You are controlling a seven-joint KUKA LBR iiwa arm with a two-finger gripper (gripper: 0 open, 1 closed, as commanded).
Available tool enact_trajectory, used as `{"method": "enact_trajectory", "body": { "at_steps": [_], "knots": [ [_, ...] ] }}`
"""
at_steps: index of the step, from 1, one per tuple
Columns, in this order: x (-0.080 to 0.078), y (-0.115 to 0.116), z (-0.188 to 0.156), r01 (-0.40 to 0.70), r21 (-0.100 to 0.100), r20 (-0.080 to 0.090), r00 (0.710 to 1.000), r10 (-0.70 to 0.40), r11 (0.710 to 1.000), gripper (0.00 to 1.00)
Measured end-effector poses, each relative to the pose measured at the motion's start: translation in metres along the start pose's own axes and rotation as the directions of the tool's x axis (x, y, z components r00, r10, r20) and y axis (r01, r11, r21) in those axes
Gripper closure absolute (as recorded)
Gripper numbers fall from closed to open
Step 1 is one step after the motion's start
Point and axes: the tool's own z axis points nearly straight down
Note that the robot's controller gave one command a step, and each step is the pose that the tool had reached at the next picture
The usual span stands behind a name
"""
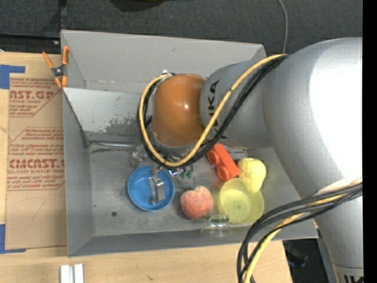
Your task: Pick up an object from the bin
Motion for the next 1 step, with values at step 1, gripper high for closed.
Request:
{"method": "enact_trajectory", "body": {
  "at_steps": [1],
  "knots": [
    [0.0164, -0.0111, -0.002, -0.198, -0.005, 0.01, 0.98, 0.198, 0.98, 0.0]
  ]
}}
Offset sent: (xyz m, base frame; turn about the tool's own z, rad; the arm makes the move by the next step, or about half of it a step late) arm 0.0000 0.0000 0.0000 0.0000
